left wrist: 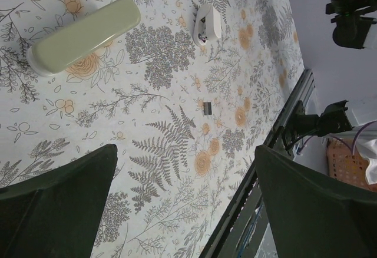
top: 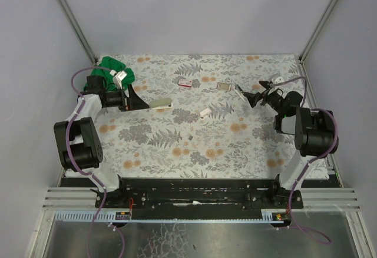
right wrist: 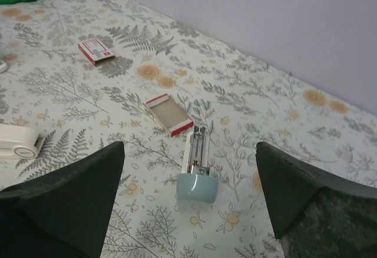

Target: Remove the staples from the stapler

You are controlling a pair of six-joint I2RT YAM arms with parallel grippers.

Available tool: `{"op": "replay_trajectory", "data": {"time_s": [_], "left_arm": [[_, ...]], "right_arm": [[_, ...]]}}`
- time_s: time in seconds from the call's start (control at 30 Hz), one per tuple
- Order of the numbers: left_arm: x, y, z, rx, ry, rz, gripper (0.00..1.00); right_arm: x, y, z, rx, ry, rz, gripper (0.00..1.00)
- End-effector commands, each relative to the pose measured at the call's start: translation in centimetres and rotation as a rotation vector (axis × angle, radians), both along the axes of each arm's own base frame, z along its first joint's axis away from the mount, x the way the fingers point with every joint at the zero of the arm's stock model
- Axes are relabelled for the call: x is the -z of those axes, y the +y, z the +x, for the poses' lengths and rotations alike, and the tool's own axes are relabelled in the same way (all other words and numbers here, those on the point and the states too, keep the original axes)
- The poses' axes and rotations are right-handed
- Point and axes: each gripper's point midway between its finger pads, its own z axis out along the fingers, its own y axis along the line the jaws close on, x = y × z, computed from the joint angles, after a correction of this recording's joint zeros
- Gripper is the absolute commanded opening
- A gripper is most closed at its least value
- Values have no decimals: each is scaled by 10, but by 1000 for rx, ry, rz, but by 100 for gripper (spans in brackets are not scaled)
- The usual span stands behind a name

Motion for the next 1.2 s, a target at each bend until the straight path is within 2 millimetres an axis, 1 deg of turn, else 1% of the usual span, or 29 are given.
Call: {"op": "replay_trajectory", "data": {"time_s": [0.0, 0.1, 0.23, 0.3, 0.4, 0.47, 0.53, 0.6, 0.67, 0.77, 0.93, 1.03, 1.17], "left_arm": [[-15, 6, 11, -12, -101, 73, 100], [-15, 4, 17, 6, -129, 149, 100], [-14, -2, 28, 51, -167, 257, 100], [-14, -7, 34, 80, -192, 298, 100], [-16, -14, 47, 93, -207, 333, 100], [-18, -20, 50, 107, -210, 326, 100], [-20, -25, 53, 124, -218, 314, 100], [-16, -29, 62, 133, -225, 345, 100], [-9, -35, 67, 173, -235, 397, 100], [6, -38, 75, 215, -249, 534, 100], [29, -38, 88, 289, -285, 702, 100], [44, -39, 93, 328, -291, 787, 100], [60, -44, 100, 373, -320, 855, 100]], "right_arm": [[-41, 8, -13, -73, -82, -55, 99], [-57, 13, -22, -113, -45, -97, 99], [-74, 17, -39, -180, 63, -160, 99], [-89, 20, -49, -213, 117, -180, 99], [-101, 16, -58, -191, 173, -195, 99], [-110, 10, -54, -130, 176, -200, 99], [-121, 9, -55, -117, 223, -182, 99], [-131, 7, -53, -87, 254, -164, 99], [-131, 6, -54, -62, 295, -140, 99], [-128, 10, -60, -50, 326, -127, 99], [-126, 21, -75, -103, 363, -147, 99], [-120, 33, -92, -159, 453, -181, 99], [-111, 54, -114, -216, 498, -244, 99]]}}
